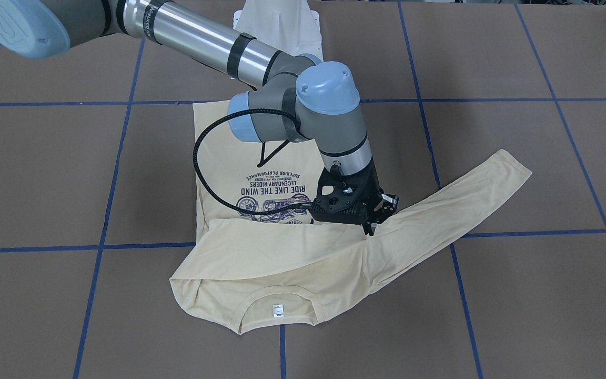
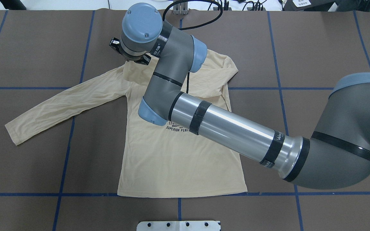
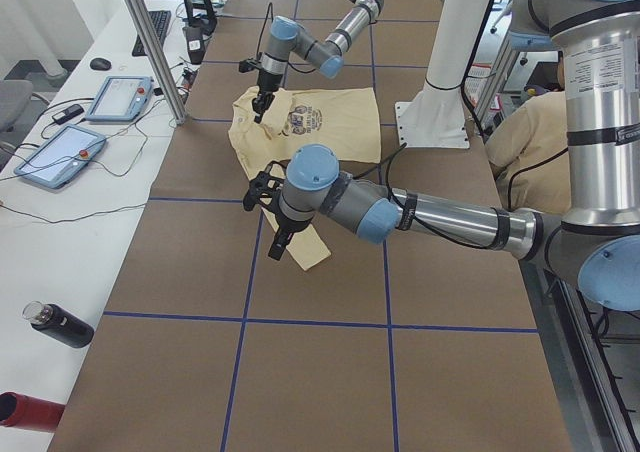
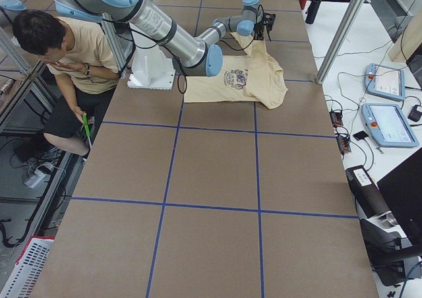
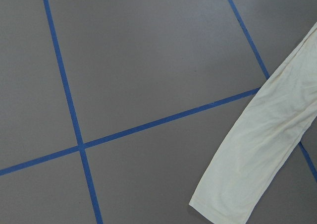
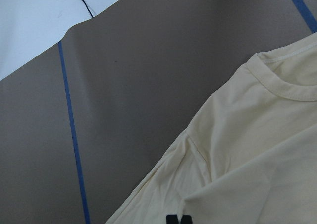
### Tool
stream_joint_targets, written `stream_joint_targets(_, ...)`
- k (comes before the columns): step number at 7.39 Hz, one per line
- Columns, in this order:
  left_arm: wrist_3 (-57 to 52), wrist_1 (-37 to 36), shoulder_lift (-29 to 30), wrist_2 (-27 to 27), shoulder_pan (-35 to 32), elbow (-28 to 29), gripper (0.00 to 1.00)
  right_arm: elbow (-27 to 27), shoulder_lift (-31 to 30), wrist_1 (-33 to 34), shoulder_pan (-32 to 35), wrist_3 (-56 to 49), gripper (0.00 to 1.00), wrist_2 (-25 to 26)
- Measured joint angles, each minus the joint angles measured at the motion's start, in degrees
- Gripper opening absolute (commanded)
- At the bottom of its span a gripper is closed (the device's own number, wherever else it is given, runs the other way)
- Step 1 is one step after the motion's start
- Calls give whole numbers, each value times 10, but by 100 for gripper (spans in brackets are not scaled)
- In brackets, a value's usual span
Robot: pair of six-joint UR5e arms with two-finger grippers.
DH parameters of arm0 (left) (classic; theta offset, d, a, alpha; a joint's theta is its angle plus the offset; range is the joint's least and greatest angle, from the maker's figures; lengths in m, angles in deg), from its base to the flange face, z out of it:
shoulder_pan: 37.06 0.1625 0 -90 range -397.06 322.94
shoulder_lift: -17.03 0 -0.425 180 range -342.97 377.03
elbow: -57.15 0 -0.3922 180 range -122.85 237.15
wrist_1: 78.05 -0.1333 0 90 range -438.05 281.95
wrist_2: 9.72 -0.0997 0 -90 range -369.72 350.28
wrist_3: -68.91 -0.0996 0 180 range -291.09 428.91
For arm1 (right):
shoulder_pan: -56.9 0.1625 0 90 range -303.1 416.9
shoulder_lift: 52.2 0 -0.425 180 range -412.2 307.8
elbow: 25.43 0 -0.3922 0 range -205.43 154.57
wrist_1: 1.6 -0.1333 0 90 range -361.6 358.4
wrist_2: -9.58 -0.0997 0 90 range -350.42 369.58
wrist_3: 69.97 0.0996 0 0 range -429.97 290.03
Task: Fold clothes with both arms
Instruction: 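Carry the sleeve with the right gripper across the shirt toward the collar, then lay the sleeve near the collar and open the right gripper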
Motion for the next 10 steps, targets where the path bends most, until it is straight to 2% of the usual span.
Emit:
stream_joint_targets(1,1,1,0,2,1,0,100,24,19,-5,0,1,98,3)
stream_joint_targets(3,56,12,1,11,25,6,100,54,47,-9,0,8,99,6)
stream_joint_targets(5,164,54,-1,11,88,9,100,37,47,-8,9,36,99,-7)
stream_joint_targets(6,212,68,-2,3,113,10,99,4,27,5,22,48,99,-42)
stream_joint_targets(7,238,79,-4,-26,143,11,97,-56,-15,33,35,52,98,-87)
stream_joint_targets(8,253,91,-7,-61,175,16,89,-117,-62,54,42,51,98,-112)
stream_joint_targets(9,263,106,-9,-83,202,34,85,-156,-96,63,44,50,98,-122)
stream_joint_targets(10,269,130,-10,-93,227,61,81,-172,-113,66,44,46,98,-125)
